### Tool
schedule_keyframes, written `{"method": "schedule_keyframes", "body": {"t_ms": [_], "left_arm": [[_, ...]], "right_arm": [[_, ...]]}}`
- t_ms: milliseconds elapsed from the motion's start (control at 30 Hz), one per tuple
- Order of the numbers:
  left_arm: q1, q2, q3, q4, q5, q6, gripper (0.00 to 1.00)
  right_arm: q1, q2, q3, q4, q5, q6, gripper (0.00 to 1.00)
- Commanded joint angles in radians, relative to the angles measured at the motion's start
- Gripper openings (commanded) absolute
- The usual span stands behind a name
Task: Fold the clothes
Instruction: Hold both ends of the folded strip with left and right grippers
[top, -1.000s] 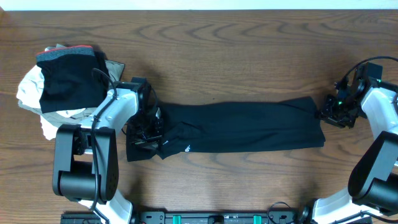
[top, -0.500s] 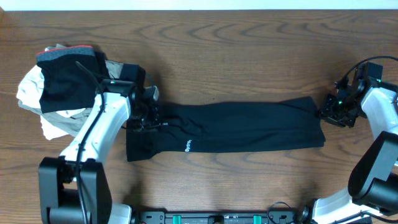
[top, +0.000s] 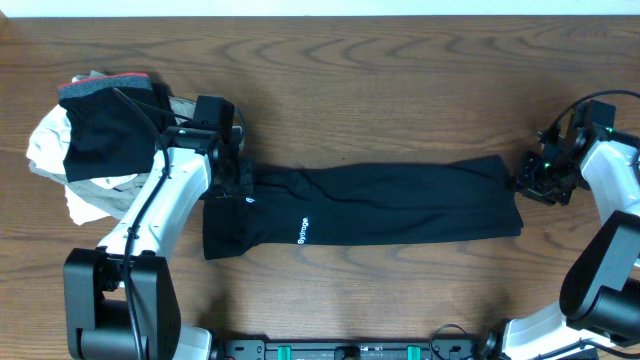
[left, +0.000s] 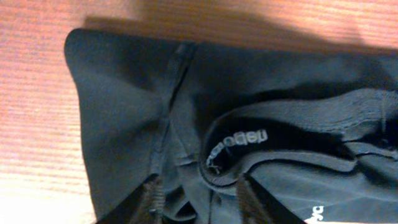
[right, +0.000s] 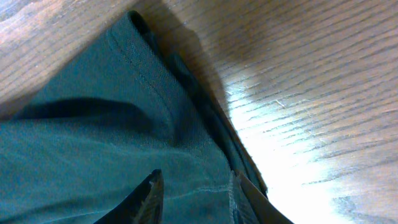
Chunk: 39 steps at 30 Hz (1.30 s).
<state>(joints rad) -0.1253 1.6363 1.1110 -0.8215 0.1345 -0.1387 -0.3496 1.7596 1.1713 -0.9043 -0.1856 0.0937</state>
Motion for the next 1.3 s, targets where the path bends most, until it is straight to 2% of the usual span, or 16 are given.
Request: {"method": "schedule_keyframes", "body": {"t_ms": [0, 100, 333, 533, 1033, 1267], "left_arm": [[0.0, 0.012, 0.01, -0.027, -0.03, -0.002, 0.45], [-0.001, 0.012, 0.01, -0.05, -0.03, -0.002, 0.46], [-0.001, 0.012, 0.01, -0.098, -0.03, -0.002, 0.45], [-0.001, 0.012, 0.01, -0.127, -0.029, -0.006, 0.45], [-0.001, 0.012, 0.01, -0.139, -0.012, -0.006, 0.45], [-0.001, 0.012, 0.01, -0.144, -0.012, -0.006, 0.45]], "right_arm": [[-0.006, -0.007, 0.008, 0.002, 0.007, -0.006, 0.35], [-0.009, -0.007, 0.008, 0.018, 0.029, -0.002, 0.45], [-0.074, -0.007, 0.009, 0.098, 0.005, 0.039, 0.58], [-0.098, -0.003, -0.006, 0.089, -0.087, -0.035, 0.68], [-0.074, 0.213, -0.023, 0.08, -0.219, -0.103, 0.7], [-0.019, 0.296, -0.023, 0.029, -0.255, -0.156, 0.64]]}}
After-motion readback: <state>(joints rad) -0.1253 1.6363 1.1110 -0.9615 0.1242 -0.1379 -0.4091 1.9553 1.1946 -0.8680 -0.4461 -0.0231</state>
